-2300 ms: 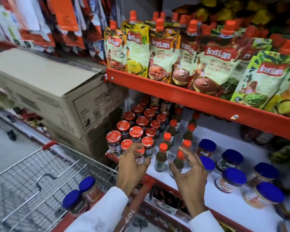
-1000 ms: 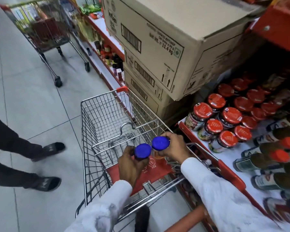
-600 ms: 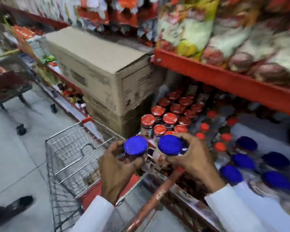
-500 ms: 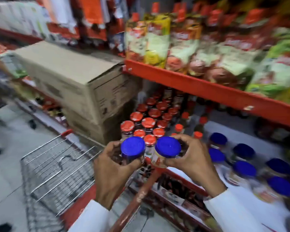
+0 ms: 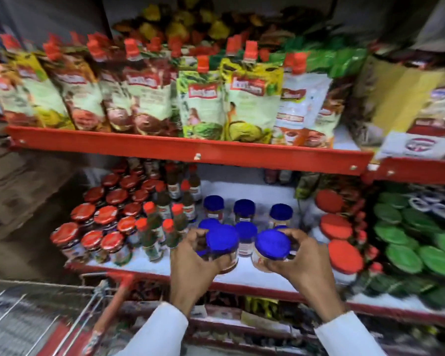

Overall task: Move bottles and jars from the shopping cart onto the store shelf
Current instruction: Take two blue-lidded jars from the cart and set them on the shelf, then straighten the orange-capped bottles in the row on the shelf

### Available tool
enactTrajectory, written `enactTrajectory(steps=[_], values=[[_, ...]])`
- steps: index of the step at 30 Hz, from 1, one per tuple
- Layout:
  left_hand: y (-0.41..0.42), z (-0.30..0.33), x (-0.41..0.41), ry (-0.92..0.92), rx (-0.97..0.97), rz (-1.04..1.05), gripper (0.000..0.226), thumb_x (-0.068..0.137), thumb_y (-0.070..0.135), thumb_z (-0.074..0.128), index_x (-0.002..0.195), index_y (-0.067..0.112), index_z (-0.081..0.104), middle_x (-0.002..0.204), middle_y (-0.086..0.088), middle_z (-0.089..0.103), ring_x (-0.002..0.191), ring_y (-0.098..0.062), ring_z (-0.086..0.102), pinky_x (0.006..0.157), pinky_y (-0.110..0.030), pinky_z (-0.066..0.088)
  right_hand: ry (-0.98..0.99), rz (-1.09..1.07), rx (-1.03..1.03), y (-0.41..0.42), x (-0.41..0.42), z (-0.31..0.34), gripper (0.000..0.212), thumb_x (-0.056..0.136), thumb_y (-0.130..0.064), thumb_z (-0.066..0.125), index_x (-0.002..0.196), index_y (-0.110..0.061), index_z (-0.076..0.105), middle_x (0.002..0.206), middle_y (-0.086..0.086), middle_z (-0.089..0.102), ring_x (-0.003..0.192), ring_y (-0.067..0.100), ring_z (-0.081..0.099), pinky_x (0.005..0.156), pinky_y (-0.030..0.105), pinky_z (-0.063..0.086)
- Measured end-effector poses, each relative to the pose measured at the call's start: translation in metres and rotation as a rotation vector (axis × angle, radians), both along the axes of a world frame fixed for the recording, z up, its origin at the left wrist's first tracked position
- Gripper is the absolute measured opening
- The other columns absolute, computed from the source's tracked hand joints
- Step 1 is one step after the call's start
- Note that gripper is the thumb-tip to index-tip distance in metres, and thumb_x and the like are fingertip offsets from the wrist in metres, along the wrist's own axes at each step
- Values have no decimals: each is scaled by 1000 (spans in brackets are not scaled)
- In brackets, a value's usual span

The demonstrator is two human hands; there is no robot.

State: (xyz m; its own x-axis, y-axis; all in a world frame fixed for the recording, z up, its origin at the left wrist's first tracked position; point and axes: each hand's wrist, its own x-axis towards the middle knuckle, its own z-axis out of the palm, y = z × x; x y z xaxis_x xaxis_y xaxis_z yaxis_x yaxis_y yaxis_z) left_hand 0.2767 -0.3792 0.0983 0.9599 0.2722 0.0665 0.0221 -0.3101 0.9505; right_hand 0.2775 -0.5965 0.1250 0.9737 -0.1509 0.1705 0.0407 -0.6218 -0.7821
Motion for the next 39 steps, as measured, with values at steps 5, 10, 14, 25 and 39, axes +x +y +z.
enactTrajectory(steps=[5,10,14,25,39], values=[[-46,-40,23,86,82,-7,49,50,24,94,90,24,65,83,3,77,77,-14,72,72,-34,57,39,-92,10,-23,12,-43,52,46,-27,92,94,-23,71,81,-2,75,71,19,69,68,34,58],[-74,-63,34,204,85,15,48,55,15,93,93,14,64,87,-3,76,78,-17,70,71,-27,51,96,-122,-10,-25,21,-68,33,55,-18,86,84,-10,73,76,11,75,71,29,69,64,35,54],[-83,-70,34,210,83,36,46,60,13,91,92,17,59,83,1,69,76,-17,65,70,-24,46,123,-140,4,-25,25,-81,29,56,-15,84,81,-11,71,73,13,74,67,32,67,63,36,54],[-57,-51,21,160,100,-79,62,68,17,89,122,14,59,109,6,63,101,-13,61,88,-27,51,108,-148,-23,-20,15,-78,65,64,-8,85,122,-14,57,118,11,66,100,29,65,84,30,52],[131,-23,1,-105,80,293,19,79,9,78,84,22,65,79,4,72,76,-9,67,68,-18,54,-12,88,109,155,38,-40,43,74,-14,80,115,-16,67,108,2,72,88,15,68,79,26,56]])
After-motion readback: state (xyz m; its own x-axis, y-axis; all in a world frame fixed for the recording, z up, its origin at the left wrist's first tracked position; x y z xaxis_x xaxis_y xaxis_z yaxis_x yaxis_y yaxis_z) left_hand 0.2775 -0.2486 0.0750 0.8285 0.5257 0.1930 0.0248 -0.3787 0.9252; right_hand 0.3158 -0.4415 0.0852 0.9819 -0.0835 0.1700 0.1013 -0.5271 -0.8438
